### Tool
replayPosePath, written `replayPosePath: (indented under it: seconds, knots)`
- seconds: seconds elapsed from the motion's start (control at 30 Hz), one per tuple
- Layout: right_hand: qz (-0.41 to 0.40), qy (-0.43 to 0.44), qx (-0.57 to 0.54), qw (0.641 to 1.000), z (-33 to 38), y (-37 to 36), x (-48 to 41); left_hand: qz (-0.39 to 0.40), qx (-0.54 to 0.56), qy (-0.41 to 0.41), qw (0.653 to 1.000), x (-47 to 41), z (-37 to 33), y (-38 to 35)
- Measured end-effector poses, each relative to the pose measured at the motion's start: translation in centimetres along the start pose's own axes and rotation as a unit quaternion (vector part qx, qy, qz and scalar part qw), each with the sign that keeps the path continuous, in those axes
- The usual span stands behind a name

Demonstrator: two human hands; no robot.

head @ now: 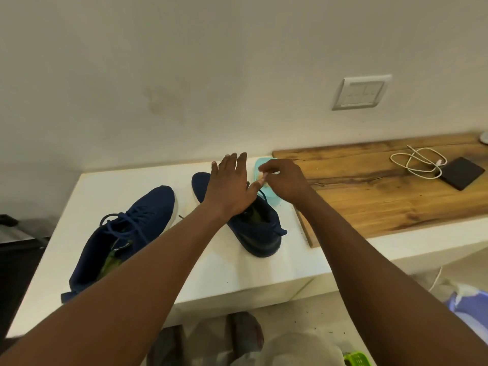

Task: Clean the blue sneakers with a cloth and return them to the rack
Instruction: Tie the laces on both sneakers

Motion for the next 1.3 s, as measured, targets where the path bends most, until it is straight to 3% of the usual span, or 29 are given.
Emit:
replayPosePath:
  seconds: [0.07, 0.13, 0.3, 0.53, 0.7, 0.87, 1.0, 1.17, 1.3]
  knots:
    - [0.082, -0.025, 0.013, 0.996, 0.5, -2.1, 1.5, -0.004, 0.034, 0.042, 0.999, 1.3, 1.5, 0.3]
    - [0.108, -0.053, 0.008, 0.993, 0.6, -3.3, 3.0, 0.013, 0.083, 0.098, 0.992, 3.0, 3.7, -0.4]
    - [0.085, -0.044, 0.025, 0.995, 2.9, -4.4, 5.9, 0.036, 0.185, 0.196, 0.962, 7.8, 8.2, -1.0]
    - [0.070, -0.135, -0.101, 0.983, 3.6, -6.5, 9.5, 0.032, 0.338, 0.211, 0.917, 10.6, 11.7, 1.9]
    - [-0.021, -0.127, -0.171, 0.977, 3.3, -5.7, 11.6, 0.097, 0.440, 0.210, 0.868, 12.4, 14.4, 2.2]
    - [-0.147, -0.142, -0.214, 0.955, 2.3, -1.7, 10.3, 0.028, 0.468, 0.216, 0.856, 12.5, 16.5, 5.2]
    - [-0.196, -0.131, -0.204, 0.950, 2.4, 0.1, 9.8, -0.092, 0.451, 0.234, 0.856, 11.2, 17.6, 9.2]
    - [-0.226, -0.101, -0.210, 0.946, 3.7, 0.6, 9.6, -0.131, 0.460, 0.203, 0.855, 10.8, 16.0, 10.3]
    - [-0.157, -0.069, -0.294, 0.940, 6.3, -1.2, 8.5, -0.154, 0.282, 0.142, 0.936, 10.2, 12.9, 10.4]
Point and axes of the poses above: each hand's wrist, its own x-axis away from the middle knuckle, its own y-axis out of the back of the hand, z = x × y, the point moved 10 cm from there along -x, towards the middle knuckle, and after that the axes turned 10 degrees about y, right-handed, at the moved point
